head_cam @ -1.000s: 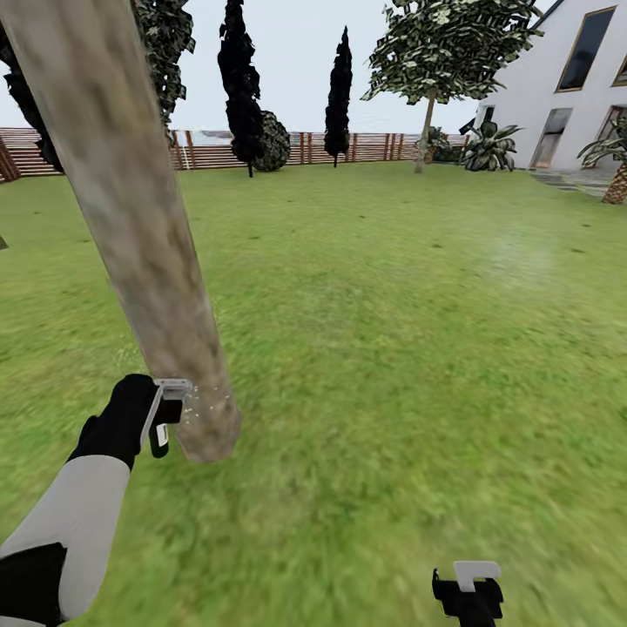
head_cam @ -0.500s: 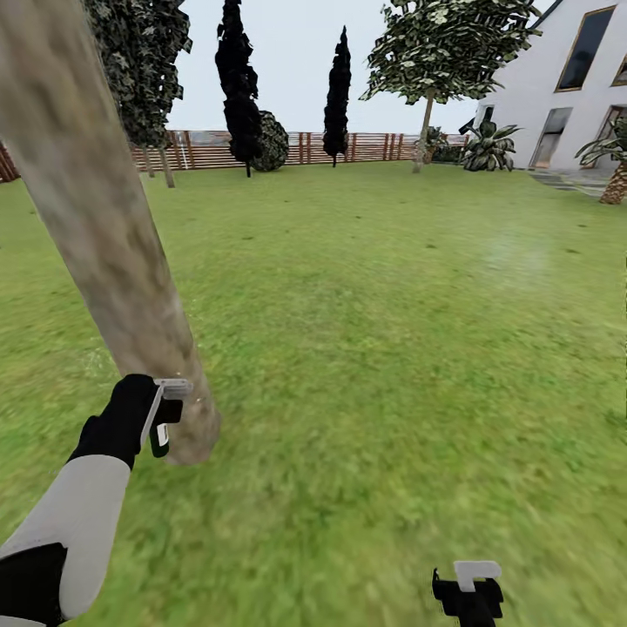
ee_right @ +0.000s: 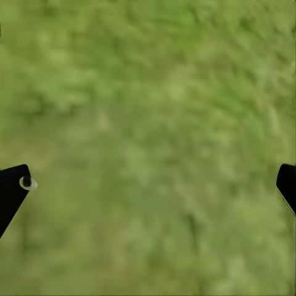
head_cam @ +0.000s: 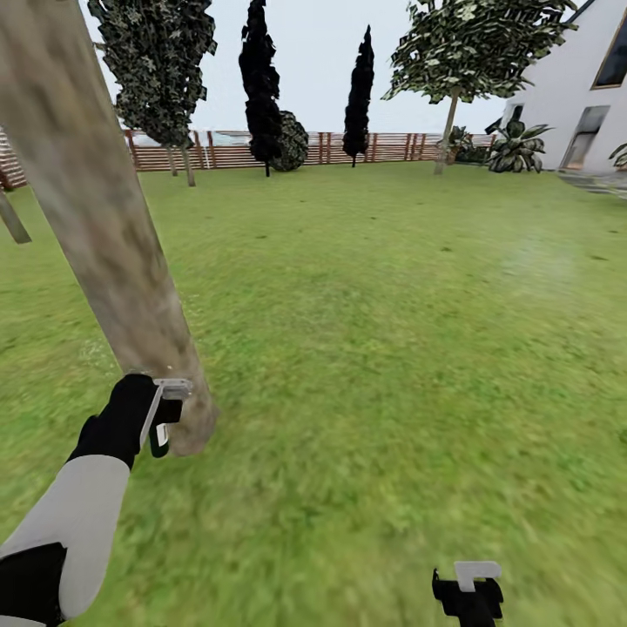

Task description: In the garden, pick up the pesticide atomizer on the floor and spray pesticide onto both trees until each tree trunk is fully covered.

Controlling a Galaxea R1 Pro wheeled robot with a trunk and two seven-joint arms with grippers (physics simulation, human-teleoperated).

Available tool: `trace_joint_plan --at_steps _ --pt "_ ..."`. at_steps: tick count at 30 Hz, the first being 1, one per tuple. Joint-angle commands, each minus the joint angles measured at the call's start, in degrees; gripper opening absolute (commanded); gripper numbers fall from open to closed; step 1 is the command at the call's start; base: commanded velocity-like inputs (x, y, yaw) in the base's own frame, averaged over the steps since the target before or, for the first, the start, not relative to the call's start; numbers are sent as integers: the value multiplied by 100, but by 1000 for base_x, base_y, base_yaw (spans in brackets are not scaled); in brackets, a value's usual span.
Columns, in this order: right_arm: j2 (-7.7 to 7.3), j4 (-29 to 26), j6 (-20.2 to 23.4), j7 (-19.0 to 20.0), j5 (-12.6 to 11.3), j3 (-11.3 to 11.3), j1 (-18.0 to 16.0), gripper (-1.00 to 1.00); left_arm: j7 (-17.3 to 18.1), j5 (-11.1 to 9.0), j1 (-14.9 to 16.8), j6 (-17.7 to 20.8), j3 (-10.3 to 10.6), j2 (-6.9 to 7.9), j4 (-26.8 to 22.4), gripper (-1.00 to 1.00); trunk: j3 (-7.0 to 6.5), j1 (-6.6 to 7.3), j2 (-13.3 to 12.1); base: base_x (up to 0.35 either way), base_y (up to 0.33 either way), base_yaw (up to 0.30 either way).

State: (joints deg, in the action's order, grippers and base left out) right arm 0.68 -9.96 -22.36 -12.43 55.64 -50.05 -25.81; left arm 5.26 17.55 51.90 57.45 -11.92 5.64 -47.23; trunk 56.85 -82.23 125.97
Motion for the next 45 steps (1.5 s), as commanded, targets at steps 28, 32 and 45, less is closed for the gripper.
trace_joint_plan --at_steps 28,32,45 --pt "2 4 -14 -22 61 -40 -3 100 -6 4 -566 -84 -345 -115 82 -100 5 1 2 228 -191 183" --pt "2 3 -14 -22 61 -40 -3 100 -7 29 -758 -92 -378 159 82 -100 5 1 2 67 -62 0" --pt "2 6 -14 -22 61 -40 -3 100 -50 53 -1067 -660 -321 -342 81 -100 5 1 2 48 -98 177"
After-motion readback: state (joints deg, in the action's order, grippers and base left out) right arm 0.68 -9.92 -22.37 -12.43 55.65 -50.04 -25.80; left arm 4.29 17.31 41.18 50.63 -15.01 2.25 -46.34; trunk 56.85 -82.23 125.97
